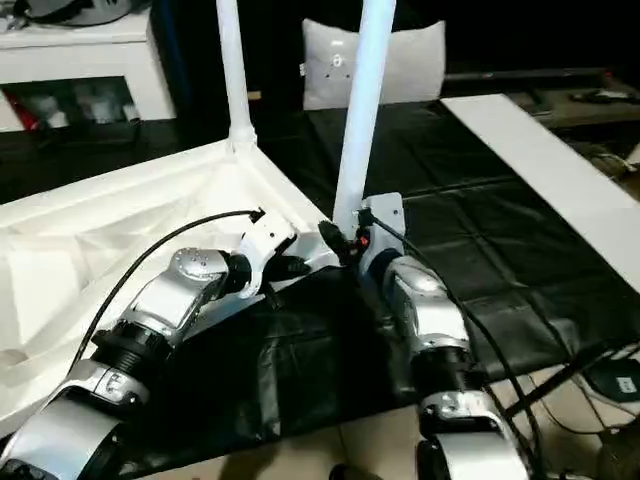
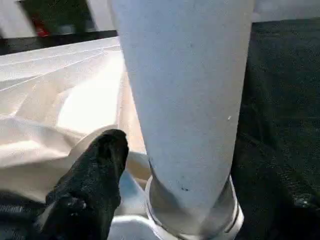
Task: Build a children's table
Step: Rotate leg to tighten, then rotate table base
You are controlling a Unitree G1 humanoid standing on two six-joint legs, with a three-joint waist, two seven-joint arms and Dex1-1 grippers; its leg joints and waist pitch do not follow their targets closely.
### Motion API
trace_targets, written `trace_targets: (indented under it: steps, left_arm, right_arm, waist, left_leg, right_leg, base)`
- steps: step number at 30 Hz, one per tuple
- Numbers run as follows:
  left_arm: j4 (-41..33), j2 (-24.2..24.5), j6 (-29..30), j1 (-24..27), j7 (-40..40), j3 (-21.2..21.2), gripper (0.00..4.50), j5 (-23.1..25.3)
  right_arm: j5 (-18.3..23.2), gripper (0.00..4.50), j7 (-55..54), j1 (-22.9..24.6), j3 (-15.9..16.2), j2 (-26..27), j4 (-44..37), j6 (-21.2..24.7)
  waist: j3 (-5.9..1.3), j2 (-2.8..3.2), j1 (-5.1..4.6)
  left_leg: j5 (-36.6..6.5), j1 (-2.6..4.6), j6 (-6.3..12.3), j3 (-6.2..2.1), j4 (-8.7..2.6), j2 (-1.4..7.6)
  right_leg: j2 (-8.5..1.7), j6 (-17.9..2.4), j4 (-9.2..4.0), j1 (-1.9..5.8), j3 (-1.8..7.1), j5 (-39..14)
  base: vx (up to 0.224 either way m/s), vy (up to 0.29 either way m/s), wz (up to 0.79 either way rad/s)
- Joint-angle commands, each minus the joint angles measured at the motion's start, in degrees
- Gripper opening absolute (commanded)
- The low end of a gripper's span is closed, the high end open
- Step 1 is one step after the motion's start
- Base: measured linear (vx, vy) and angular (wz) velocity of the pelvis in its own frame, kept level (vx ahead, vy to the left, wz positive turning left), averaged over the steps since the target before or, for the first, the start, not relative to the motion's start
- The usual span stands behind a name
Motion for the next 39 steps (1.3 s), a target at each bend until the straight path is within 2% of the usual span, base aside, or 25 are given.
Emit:
trace_targets:
  steps: [1,3,5,8,10,12,14,16,18,19,20,21,26,28,29,30,31,32,33,34,35,36,38,39]
  left_arm:
    - [-2.6,0.6,-2.7,-0.7,-2.3,-1.2,0.0,-0.3]
    - [-2.2,1.3,-3.4,-0.6,-2.9,-1.3,0.0,-0.2]
    - [-0.8,2.4,-5.6,-0.9,-3.2,-1.4,0.0,0.5]
    - [1.3,3.9,-9.0,-1.6,-3.7,-1.6,0.0,1.4]
    - [2.6,4.5,-10.8,-2.1,-3.6,-1.4,0.0,1.6]
    - [4.0,5.0,-12.2,-2.7,-2.2,-0.4,0.0,1.4]
    - [3.0,5.4,-11.6,-2.4,-3.0,0.8,0.0,0.0]
    - [0.9,5.7,-9.9,-1.6,-5.0,1.7,0.43,-2.1]
    - [-2.7,6.2,-7.7,0.2,-7.3,2.5,0.54,-4.4]
    - [-5.1,6.9,-6.6,1.6,-8.7,2.1,0.76,-5.0]
    - [-5.7,7.1,-6.4,2.0,-9.0,2.0,0.76,-5.0]
    - [-8.0,7.7,-4.8,3.1,-9.4,2.2,0.88,-5.6]
    - [-14.6,10.9,-0.4,6.5,-11.2,2.6,1.32,-6.8]
    - [-21.2,14.8,3.8,10.2,-14.0,2.9,1.43,-8.2]
    - [-25.3,17.4,6.1,12.4,-15.7,3.0,1.52,-9.3]
    - [-31.4,21.1,9.9,15.6,-18.1,3.6,1.65,-11.4]
    - [-34.0,22.6,11.7,16.9,-18.8,4.2,1.65,-12.2]
    - [-34.0,22.6,11.7,16.9,-18.8,4.2,1.76,-12.2]
    - [-36.3,24.0,13.5,18.1,-19.3,4.8,1.8,-13.0]
    - [-38.8,25.8,15.6,19.3,-20.3,5.3,1.92,-14.1]
    - [-40.4,27.0,17.0,20.1,-21.0,5.5,1.92,-14.8]
    - [-42.7,29.0,18.9,21.4,-21.7,5.8,2.02,-15.5]
    - [-46.1,31.5,21.4,23.6,-22.3,5.9,2.17,-15.9]
    - [-48.3,32.8,23.7,25.1,-22.3,5.6,2.26,-16.2]
  right_arm:
    - [0.2,3.62,3.6,1.3,1.4,-1.8,-1.6,-0.4]
    - [0.6,3.79,5.2,2.1,0.5,-4.1,-2.0,-0.1]
    - [2.9,3.98,7.5,3.3,-1.7,-6.5,-3.4,1.4]
    - [3.4,4.17,10.5,5.7,-2.7,-9.8,-5.6,0.6]
    - [5.5,4.42,13.1,7.6,-3.8,-11.3,-7.9,1.0]
    - [7.9,4.47,15.3,10.1,-4.7,-12.6,-11.8,1.9]
    - [9.0,4.47,16.3,12.0,-4.7,-13.2,-15.0,2.6]
    - [10.1,4.5,17.5,13.8,-3.8,-13.9,-18.3,6.0]
    - [13.2,4.5,21.5,16.1,-1.5,-14.1,-23.3,8.7]
    - [13.6,4.5,22.5,16.6,-0.1,-13.5,-24.9,8.2]
    - [13.5,4.5,22.5,16.6,0.2,-13.3,-25.1,8.1]
    - [13.4,4.5,22.3,16.1,0.9,-12.5,-25.5,8.1]
    - [13.9,4.5,21.0,14.8,2.2,-10.5,-27.6,9.6]
    - [13.7,4.5,20.7,13.7,3.7,-9.5,-28.2,10.6]
    - [13.5,4.5,20.6,12.9,4.6,-9.0,-28.1,10.9]
    - [12.6,4.5,20.1,11.5,6.0,-8.2,-27.2,11.2]
    - [12.2,4.5,20.0,10.7,6.6,-7.8,-26.5,11.0]
    - [12.2,4.5,20.0,10.7,6.6,-7.8,-26.5,11.0]
    - [11.7,4.5,19.8,9.8,7.2,-7.4,-25.7,10.9]
    - [11.0,4.5,19.4,8.6,7.9,-6.8,-24.4,10.8]
    - [10.6,4.5,19.1,7.9,8.3,-6.4,-23.6,10.8]
    - [9.2,4.5,18.5,6.3,9.5,-5.8,-21.7,10.2]
    - [6.4,4.5,15.7,3.1,10.8,-4.3,-17.6,9.2]
    - [3.9,4.5,12.5,0.4,11.5,-2.9,-13.7,7.3]
  waist:
    - [-5.15,-0.43,0.69]
    - [-4.87,0.11,1.14]
    - [-4.81,0.04,1.31]
    - [-4.6,-0.04,1.67]
    - [-4.56,-0.27,1.87]
    - [-4.46,-0.4,2.03]
    - [-4.55,-0.53,2.11]
    - [-4.53,-0.58,2.13]
    - [-4.53,-0.56,2.14]
    - [-4.52,-0.32,2.17]
    - [-4.51,-0.32,2.14]
    - [-4.39,-0.24,2.06]
    - [-4.24,0.17,2.13]
    - [-4.26,0.39,1.94]
    - [-4.18,0.4,1.91]
    - [-4.29,0.42,1.69]
    - [-4.03,0.35,1.44]
    - [-4.03,0.35,1.44]
    - [-3.95,0.6,1.53]
    - [-3.95,0.44,1.66]
    - [-3.73,0.72,1.54]
    - [-3.68,0.7,1.61]
    - [-3.53,0.73,1.4]
    - [-3.45,0.86,1.12]
  left_leg:
    - [-1.5,-1.08,6.87,1.28,-2.84,-1.12]
    - [-2.0,-0.73,7.06,1.46,-2.87,-0.98]
    - [-3.4,-0.68,6.67,1.48,-2.95,-0.93]
    - [-5.8,-0.56,5.96,1.53,-3.07,-0.95]
    - [-7.1,-0.54,5.32,1.61,-3.13,-1.08]
    - [-8.2,-0.37,5.48,1.73,-3.06,-1.29]
    - [-7.7,-0.59,5.42,1.69,-3.02,-1.37]
    - [-7.3,-0.73,5.45,1.63,-3.03,-1.37]
    - [-7.5,-0.62,5.61,1.61,-3.04,-1.14]
    - [-7.8,-0.56,5.64,1.54,-3.14,-0.9]
    - [-8.0,-0.67,5.53,1.45,-3.19,-0.84]
    - [-8.5,-0.51,5.26,1.55,-3.19,-0.88]
    - [-9.3,-0.24,4.03,1.46,-3.4,-0.79]
    - [-9.7,-0.31,3.06,1.17,-3.72,-0.54]
    - [-9.8,-0.14,3.16,1.32,-3.67,-0.63]
    - [-9.3,-0.5,2.46,0.92,-3.95,-0.29]
    - [-10.1,0.1,2.57,1.33,-3.83,-0.4]
    - [-10.1,0.1,2.57,1.33,-3.83,-0.4]
    - [-10.4,0.23,2.49,1.43,-3.68,-0.63]
    - [-10.7,0.43,2.13,1.4,-3.74,-0.44]
    - [-11.2,0.11,2.12,1.23,-4.02,-0.42]
    - [-12.4,0.47,1.46,1.2,-4.03,-0.33]
    - [-13.1,0.2,1.17,1.07,-4.15,-0.51]
    - [-14.4,0.59,0.3,1.03,-4.16,-0.5]
  right_leg:
    - [-2.72,-9.7,-2.48,5.79,3.3,-9.7]
    - [-2.63,-9.8,-2.77,5.29,3.31,-10.6]
    - [-2.57,-9.4,-3.04,5.39,3.26,-12.3]
    - [-2.36,-7.8,-3.63,5.3,3.18,-15.5]
    - [-2.35,-6.2,-3.88,5.32,3.08,-18.4]
    - [-2.2,-4.5,-4.47,5.19,2.9,-21.3]
    - [-2.22,-3.5,-4.61,5.26,2.77,-22.1]
    - [-2.14,-3.3,-4.6,5.23,2.68,-22.3]
    - [-2.26,-4.0,-4.53,5.11,2.71,-21.9]
    - [-2.4,-4.7,-4.44,4.94,2.73,-21.8]
    - [-2.46,-4.7,-4.39,5.0,2.69,-21.8]
    - [-2.32,-4.7,-4.56,4.7,2.66,-22.4]
    - [-2.39,-3.9,-4.71,4.53,2.69,-24.1]
    - [-2.56,-3.5,-4.36,4.71,2.74,-24.0]
    - [-2.34,-3.5,-4.68,4.43,2.76,-24.3]
    - [-2.74,-4.7,-3.66,4.86,2.96,-22.6]
    - [-2.3,-5.0,-4.2,4.1,3.05,-22.9]
    - [-2.3,-5.0,-4.2,4.1,3.05,-22.9]
    - [-2.19,-5.0,-4.36,4.1,3.06,-23.7]
    - [-2.37,-5.4,-4.07,3.96,3.17,-23.6]
    - [-2.29,-5.5,-4.07,4.2,3.12,-24.1]
    - [-2.33,-5.6,-3.96,3.93,3.2,-24.3]
    - [-2.32,-5.4,-3.91,4.16,3.15,-25.2]
    - [-2.55,-5.1,-3.96,3.92,3.24,-26.8]
  base:
    - [0.0,0.0,0.0]
    - [0.0,0.0,0.0]
    - [0.0,0.0,0.0]
    - [0.0,0.0,0.0]
    - [0.0,0.0,0.0]
    - [0.0,0.0,0.0]
    - [0.0,0.0,0.0]
    - [0.0,0.0,0.0]
    - [0.0,0.0,0.0]
    - [0.0,0.0,0.0]
    - [0.0,0.0,0.0]
    - [0.0,0.0,0.0]
    - [0.0,0.0,0.0]
    - [0.0,0.0,0.0]
    - [0.0,0.0,0.0]
    - [0.0,0.0,0.0]
    - [0.0,0.0,0.0]
    - [0.0,0.0,0.0]
    - [0.0,0.0,0.0]
    - [0.0,0.0,0.0]
    - [0.0,0.0,0.0]
    - [0.0,0.0,0.0]
    - [0.0,0.0,0.0]
    - [0.0,0.0,0.0]
